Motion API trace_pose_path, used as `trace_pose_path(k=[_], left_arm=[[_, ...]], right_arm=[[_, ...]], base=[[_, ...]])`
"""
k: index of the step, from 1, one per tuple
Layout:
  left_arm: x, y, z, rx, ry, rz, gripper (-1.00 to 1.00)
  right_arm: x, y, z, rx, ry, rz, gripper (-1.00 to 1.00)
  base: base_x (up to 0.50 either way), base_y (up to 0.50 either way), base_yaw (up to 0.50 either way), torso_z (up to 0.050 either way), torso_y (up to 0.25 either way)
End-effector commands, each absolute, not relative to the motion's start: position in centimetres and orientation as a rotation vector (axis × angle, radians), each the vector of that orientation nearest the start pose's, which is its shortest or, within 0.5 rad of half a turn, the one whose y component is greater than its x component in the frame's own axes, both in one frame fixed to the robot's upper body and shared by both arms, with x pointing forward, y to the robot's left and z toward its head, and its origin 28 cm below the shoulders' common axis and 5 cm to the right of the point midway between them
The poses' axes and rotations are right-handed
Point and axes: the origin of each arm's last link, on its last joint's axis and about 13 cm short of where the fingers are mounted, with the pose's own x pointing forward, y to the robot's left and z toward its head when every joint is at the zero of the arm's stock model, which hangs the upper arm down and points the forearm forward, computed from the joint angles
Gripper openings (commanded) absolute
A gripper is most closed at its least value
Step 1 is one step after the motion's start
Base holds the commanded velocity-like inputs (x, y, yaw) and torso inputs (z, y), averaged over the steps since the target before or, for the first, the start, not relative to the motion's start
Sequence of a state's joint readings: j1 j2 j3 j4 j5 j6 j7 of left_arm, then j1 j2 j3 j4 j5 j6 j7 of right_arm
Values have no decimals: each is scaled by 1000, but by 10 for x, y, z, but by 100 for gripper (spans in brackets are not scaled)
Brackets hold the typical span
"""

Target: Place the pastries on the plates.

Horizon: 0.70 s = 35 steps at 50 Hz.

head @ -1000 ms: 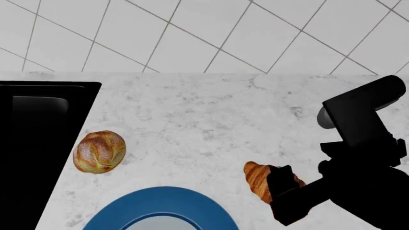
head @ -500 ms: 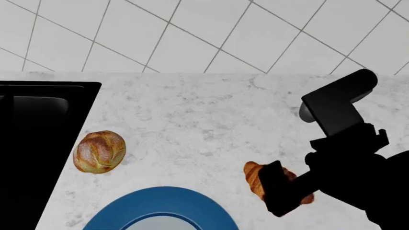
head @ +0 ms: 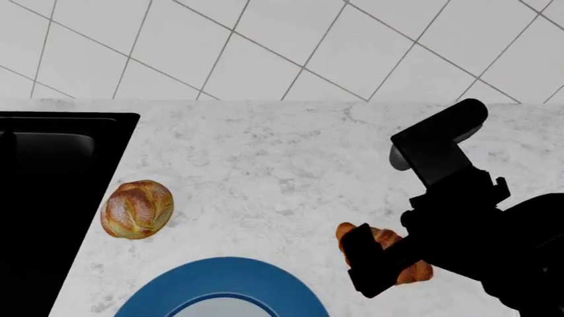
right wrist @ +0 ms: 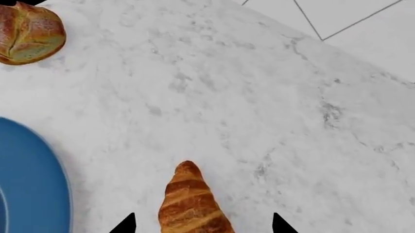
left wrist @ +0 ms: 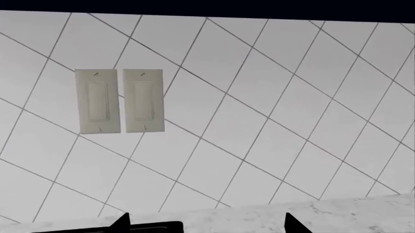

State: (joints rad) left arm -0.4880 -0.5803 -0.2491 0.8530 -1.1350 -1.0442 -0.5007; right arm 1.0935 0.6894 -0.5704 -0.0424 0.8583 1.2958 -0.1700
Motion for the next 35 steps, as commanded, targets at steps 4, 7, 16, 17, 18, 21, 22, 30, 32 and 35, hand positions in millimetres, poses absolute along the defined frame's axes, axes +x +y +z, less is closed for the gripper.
trace_pose_path(k=[4,7,16,17,18,21,22,30,32,35], left_arm=[[189,260,235,-8,-198,-129,100],[189,259,236,-7,-197,-129,100],[187,259,237,-7,-193,-131,100],[186,259,237,-6,-193,-131,100],[186,259,237,-5,-193,-131,100],[185,259,237,-6,-190,-131,100],[185,259,237,-6,-190,-132,100],[183,259,239,-5,-188,-134,100],[182,260,239,-5,-188,-132,100],[182,259,239,-5,-187,-134,100]], right_arm=[[313,-181,217,-299,638,503,100],[313,-181,214,-298,645,508,100],[312,-180,205,-296,675,515,100],[312,-180,205,-295,677,515,100],[312,-180,204,-295,679,512,100],[312,-181,203,-292,683,508,100],[312,-181,203,-292,684,507,100],[312,-183,200,-285,696,494,100],[313,-184,200,-283,698,491,100],[313,-184,199,-279,700,490,100]], base=[[0,0,0,0,0],[0,0,0,0,0],[0,0,0,0,0],[0,0,0,0,0],[0,0,0,0,0],[0,0,0,0,0],[0,0,0,0,0],[0,0,0,0,0],[0,0,0,0,0],[0,0,0,0,0]])
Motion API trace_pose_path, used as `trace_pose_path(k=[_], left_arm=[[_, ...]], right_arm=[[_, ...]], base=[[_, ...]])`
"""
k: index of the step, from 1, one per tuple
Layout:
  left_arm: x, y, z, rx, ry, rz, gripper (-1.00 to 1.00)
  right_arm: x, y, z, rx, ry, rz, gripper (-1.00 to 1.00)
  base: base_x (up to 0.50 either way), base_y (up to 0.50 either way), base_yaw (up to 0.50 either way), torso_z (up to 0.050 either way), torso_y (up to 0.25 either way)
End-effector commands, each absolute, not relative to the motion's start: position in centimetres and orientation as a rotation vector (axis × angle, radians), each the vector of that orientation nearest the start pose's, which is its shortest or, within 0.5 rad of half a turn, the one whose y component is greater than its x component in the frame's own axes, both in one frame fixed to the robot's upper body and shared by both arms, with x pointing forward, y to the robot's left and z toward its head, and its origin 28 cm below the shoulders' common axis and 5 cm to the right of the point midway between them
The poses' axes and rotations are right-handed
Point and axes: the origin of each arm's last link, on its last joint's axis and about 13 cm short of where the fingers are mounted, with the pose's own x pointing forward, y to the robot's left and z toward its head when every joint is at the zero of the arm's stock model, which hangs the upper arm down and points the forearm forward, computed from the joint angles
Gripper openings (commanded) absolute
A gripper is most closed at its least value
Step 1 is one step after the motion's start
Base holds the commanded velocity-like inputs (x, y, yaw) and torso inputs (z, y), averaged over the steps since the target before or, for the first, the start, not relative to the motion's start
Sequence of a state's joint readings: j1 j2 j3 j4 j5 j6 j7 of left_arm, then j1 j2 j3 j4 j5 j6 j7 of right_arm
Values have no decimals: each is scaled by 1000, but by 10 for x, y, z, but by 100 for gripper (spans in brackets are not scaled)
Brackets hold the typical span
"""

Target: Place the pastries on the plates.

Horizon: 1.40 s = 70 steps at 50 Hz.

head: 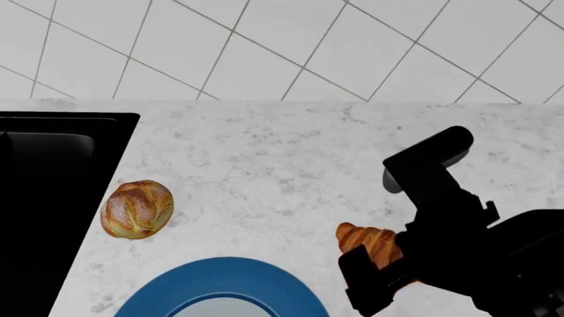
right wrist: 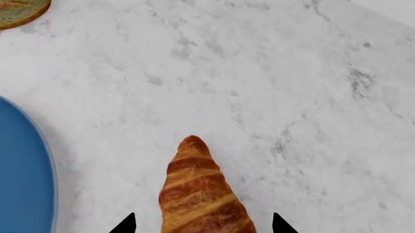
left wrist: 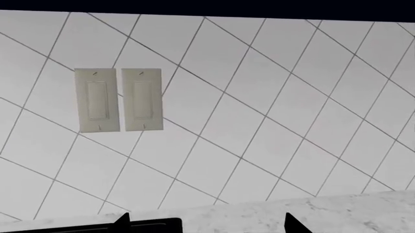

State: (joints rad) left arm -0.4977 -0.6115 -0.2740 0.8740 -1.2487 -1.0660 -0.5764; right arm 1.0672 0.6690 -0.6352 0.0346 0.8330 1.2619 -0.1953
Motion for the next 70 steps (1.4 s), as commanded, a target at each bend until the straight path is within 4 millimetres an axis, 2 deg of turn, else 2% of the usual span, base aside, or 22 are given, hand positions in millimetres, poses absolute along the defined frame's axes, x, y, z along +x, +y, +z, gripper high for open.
trace_pose_path(k=[1,31,32,45,49,51,57,64,70], left_arm=[[182,259,239,-4,-186,-134,100],[179,259,241,-2,-180,-139,100],[179,259,241,-2,-180,-140,100],[178,259,241,-5,-180,-139,100],[179,258,241,-8,-181,-136,100],[179,258,241,-10,-183,-135,100],[184,257,237,-22,-195,-134,100],[195,254,230,-40,-210,-133,100],[202,250,225,-49,-219,-136,100]], right_arm=[[313,-183,198,-279,702,491,100],[317,-183,183,-259,735,487,100],[317,-183,183,-258,736,483,-100],[313,-182,186,-256,727,504,-100],[304,-178,209,-261,636,536,-100],[293,-173,230,-279,564,567,-100],[259,-165,263,-327,437,624,-100],[230,-152,285,-394,357,685,-100],[236,-146,286,-416,353,724,-100]], base=[[0,0,0,0,0],[0,0,0,0,0],[0,0,0,0,0],[0,0,0,0,0],[0,0,0,0,0],[0,0,0,0,0],[0,0,0,0,0],[0,0,0,0,0],[0,0,0,0,0]])
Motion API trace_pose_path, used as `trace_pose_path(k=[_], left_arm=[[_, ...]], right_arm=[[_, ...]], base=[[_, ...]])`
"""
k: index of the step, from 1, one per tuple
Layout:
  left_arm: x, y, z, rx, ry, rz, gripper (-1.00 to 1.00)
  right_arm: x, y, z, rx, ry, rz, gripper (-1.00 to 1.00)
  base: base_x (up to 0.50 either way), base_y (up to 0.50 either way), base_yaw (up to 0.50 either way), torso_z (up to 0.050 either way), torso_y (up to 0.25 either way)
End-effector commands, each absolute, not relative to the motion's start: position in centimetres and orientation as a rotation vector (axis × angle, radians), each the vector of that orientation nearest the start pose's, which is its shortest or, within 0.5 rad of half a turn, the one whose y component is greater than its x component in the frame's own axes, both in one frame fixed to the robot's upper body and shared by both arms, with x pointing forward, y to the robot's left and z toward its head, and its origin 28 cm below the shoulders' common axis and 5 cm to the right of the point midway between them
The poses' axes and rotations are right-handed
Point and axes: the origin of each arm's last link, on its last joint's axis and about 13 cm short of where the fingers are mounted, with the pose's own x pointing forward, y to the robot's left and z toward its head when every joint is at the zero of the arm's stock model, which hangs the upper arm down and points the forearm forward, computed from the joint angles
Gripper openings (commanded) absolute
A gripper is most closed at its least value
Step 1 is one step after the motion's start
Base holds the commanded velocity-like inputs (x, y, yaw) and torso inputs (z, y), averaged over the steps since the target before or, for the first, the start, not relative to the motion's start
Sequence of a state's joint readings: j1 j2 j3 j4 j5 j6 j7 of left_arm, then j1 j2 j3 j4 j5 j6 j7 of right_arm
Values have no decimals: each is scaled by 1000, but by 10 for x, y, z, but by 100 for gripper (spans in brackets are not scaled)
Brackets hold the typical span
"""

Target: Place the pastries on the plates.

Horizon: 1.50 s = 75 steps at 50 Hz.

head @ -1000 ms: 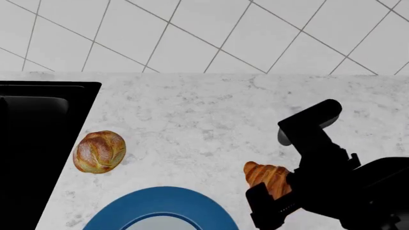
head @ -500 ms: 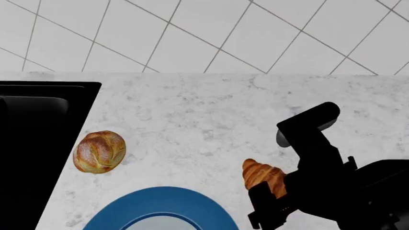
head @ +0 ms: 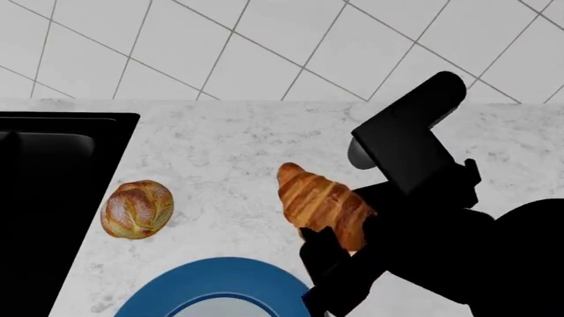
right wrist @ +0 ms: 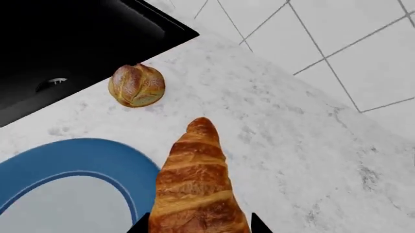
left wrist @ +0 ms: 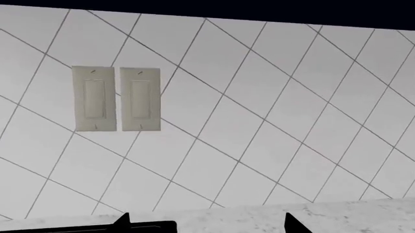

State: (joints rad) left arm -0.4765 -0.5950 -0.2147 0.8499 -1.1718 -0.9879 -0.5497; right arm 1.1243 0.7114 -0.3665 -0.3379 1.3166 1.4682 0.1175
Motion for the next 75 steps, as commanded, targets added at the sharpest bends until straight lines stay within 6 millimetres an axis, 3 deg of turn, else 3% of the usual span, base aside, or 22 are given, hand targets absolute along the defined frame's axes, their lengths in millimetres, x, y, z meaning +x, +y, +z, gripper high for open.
trace_pose_path(k=[1,9,20,31,49,63,64,75], left_arm=[[202,250,225,-51,-220,-134,100],[200,249,221,-55,-217,-120,100],[191,252,222,-57,-214,-116,100],[189,253,224,-62,-209,-116,100],[188,254,222,-64,-200,-116,100],[188,256,223,-64,-194,-115,100],[188,256,223,-62,-194,-117,100],[189,257,222,-64,-193,-121,100]], right_arm=[[235,-144,287,-418,354,738,-100],[242,-123,274,-465,385,869,-100],[217,-94,256,-493,438,1051,-100],[204,-93,237,-495,497,1088,-100],[215,-95,209,-491,589,1062,-100],[225,-98,203,-467,615,1024,-100],[226,-98,203,-470,615,1016,100],[224,-97,215,-468,578,998,100]], base=[[0,0,0,0,0],[0,0,0,0,0],[0,0,0,0,0],[0,0,0,0,0],[0,0,0,0,0],[0,0,0,0,0],[0,0,0,0,0],[0,0,0,0,0]])
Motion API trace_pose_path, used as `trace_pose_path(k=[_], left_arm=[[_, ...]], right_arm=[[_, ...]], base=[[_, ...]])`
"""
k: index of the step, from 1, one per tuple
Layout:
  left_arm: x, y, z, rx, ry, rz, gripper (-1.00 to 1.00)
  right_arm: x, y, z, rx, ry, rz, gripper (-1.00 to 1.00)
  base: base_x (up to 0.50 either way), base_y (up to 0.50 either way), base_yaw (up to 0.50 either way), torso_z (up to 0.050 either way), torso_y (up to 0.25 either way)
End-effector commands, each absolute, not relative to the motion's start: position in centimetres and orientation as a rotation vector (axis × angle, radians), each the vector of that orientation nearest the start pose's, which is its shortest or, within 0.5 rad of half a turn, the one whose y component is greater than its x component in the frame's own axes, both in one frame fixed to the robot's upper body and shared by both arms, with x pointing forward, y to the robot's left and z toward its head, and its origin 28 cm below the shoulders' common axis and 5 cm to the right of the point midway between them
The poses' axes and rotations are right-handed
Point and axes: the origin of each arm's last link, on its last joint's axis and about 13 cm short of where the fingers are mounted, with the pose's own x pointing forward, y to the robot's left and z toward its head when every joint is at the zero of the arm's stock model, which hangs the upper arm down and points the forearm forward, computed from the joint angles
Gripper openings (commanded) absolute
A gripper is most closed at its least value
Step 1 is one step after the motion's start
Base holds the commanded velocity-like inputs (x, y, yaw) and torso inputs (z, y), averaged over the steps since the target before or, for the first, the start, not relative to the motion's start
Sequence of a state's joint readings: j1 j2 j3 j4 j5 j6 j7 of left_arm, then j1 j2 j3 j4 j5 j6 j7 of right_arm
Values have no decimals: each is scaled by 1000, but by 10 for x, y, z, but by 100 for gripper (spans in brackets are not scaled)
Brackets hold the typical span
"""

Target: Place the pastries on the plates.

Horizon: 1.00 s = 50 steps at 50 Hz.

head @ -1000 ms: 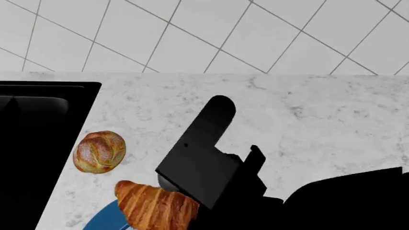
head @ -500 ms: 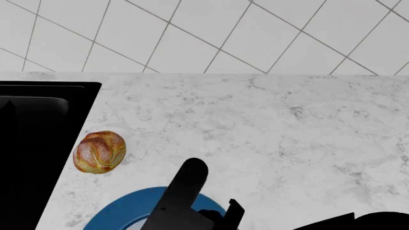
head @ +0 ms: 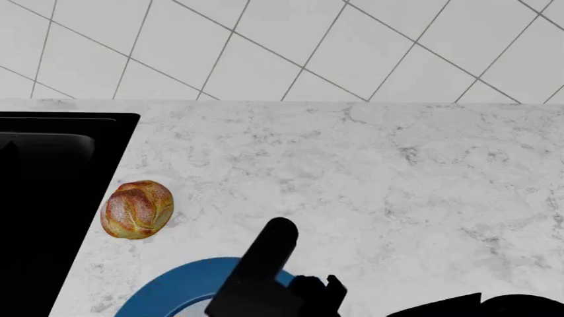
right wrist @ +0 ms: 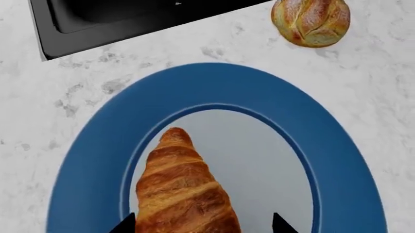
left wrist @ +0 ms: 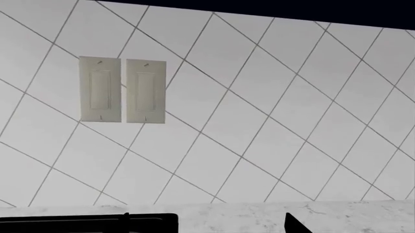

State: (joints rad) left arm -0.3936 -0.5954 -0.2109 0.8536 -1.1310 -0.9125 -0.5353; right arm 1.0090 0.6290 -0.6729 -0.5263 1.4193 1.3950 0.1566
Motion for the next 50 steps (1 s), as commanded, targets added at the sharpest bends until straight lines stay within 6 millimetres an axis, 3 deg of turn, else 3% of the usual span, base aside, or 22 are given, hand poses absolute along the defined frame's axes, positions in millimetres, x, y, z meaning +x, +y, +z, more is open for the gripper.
trace_pose_path(k=[1,9,15,18,23,28,35,45,50], left_arm=[[189,257,222,-64,-194,-122,100],[191,256,223,-62,-197,-124,100],[193,254,225,-63,-205,-132,100],[195,253,228,-60,-211,-137,100],[209,250,241,-18,-178,-149,100],[235,248,258,51,-130,-147,100],[290,242,252,97,49,-243,100],[350,238,243,98,322,-240,100],[363,237,233,93,384,-243,100]], right_arm=[[222,-97,218,-470,566,1003,100],[187,-90,275,-495,359,1069,100],[160,-88,296,-538,260,1098,100],[157,-90,304,-550,211,1072,100],[170,-108,320,-426,97,847,100],[181,-124,319,-301,32,601,100],[187,-142,312,-169,-83,257,100],[194,-157,297,-74,-111,77,100],[189,-159,292,-64,-99,71,100]], base=[[0,0,0,0,0],[0,0,0,0,0],[0,0,0,0,0],[0,0,0,0,0],[0,0,0,0,0],[0,0,-1,0,0],[0,0,0,0,0],[0,0,0,0,0],[0,0,0,0,0]])
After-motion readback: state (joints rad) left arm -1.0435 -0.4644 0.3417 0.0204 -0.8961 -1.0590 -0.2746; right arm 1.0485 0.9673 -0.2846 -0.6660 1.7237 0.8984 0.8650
